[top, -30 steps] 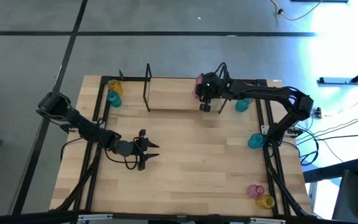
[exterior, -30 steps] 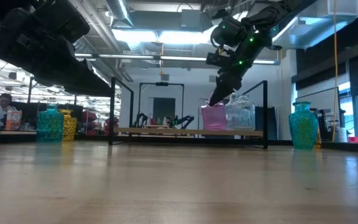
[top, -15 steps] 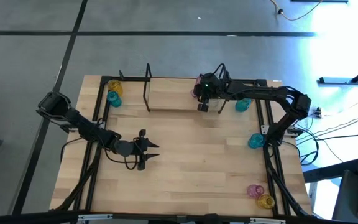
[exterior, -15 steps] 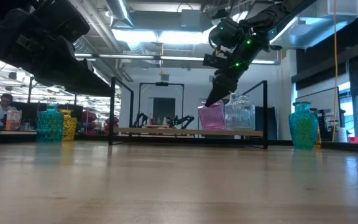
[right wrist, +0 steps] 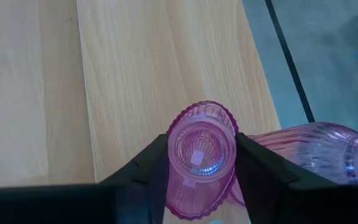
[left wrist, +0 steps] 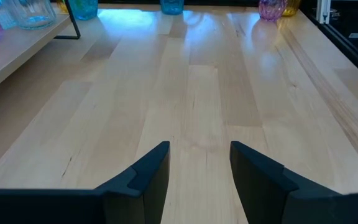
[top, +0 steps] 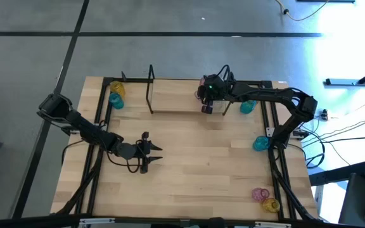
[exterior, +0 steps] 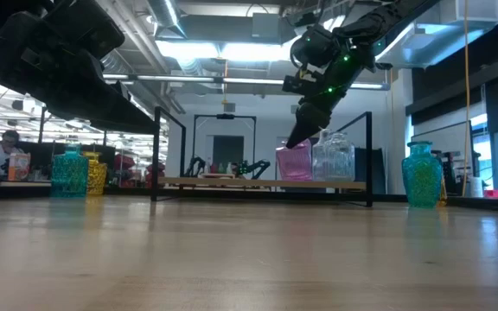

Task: Sort vases onto shelf
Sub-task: Put the top pink vase on the shelf aligned with the other pink vase

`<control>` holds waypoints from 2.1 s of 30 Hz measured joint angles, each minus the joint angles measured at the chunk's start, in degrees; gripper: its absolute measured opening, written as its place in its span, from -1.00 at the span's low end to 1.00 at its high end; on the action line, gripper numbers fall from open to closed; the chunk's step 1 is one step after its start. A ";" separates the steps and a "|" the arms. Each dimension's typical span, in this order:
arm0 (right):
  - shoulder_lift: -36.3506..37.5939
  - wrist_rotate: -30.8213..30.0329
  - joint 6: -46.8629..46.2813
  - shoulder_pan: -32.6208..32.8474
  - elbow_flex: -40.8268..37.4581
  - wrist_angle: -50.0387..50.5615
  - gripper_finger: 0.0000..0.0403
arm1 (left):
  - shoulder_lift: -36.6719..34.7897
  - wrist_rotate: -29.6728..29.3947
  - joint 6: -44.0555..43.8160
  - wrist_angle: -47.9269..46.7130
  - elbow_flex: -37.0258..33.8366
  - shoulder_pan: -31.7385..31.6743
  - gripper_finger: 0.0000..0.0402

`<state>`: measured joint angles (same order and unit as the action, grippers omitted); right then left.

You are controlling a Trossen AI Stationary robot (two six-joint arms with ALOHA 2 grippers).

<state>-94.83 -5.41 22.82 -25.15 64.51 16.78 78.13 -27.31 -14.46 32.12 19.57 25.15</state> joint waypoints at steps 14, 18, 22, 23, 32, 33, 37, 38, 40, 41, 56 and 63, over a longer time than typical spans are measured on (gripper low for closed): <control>0.11 -3.63 0.12 0.07 -0.02 1.36 -0.01 | 0.00 0.00 0.00 0.00 0.00 -0.02 -0.19; 0.13 -3.64 0.13 0.20 -0.02 1.44 -0.01 | 0.00 0.00 0.00 -0.01 0.00 -0.02 -0.19; 0.13 -3.87 0.49 1.19 -0.04 1.21 -0.01 | 0.00 0.00 0.00 -0.02 0.00 -0.02 -0.19; 0.13 -3.99 0.61 1.58 0.06 1.40 -0.01 | 0.00 0.00 0.02 -0.02 0.00 0.00 -0.19; 0.11 -5.65 -0.30 1.88 2.10 4.01 -0.01 | -0.02 1.78 0.02 -0.04 0.00 0.00 -0.19; 0.11 -6.22 -0.33 1.88 2.10 4.06 -0.01 | -0.02 1.86 0.02 -0.04 0.00 0.00 -0.19; 0.09 -8.19 -0.54 1.88 2.14 4.12 -0.01 | -0.02 1.86 0.02 -0.03 0.00 -0.02 -0.19; 0.09 -8.43 -0.52 1.88 2.14 4.11 -0.01 | -0.02 1.86 0.02 -0.02 0.00 0.00 -0.19; 0.09 -8.55 -0.27 1.90 2.14 4.09 -0.01 | -0.02 1.84 0.02 -0.02 0.00 -0.02 -0.19; 0.09 -8.57 -0.21 1.90 2.14 4.09 -0.01 | -0.02 1.84 0.02 -0.02 0.00 -0.02 -0.19; 0.09 -18.94 1.58 6.41 2.23 6.64 -0.01 | -0.02 1.86 0.04 -0.02 0.00 -0.54 -0.19; 0.09 -24.55 2.74 9.91 1.95 9.01 -0.01 | -0.02 1.88 0.02 -0.02 0.00 -0.91 -0.19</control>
<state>-94.74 -29.96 25.56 -15.23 66.46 25.79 78.11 -25.43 -14.44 32.10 19.57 24.24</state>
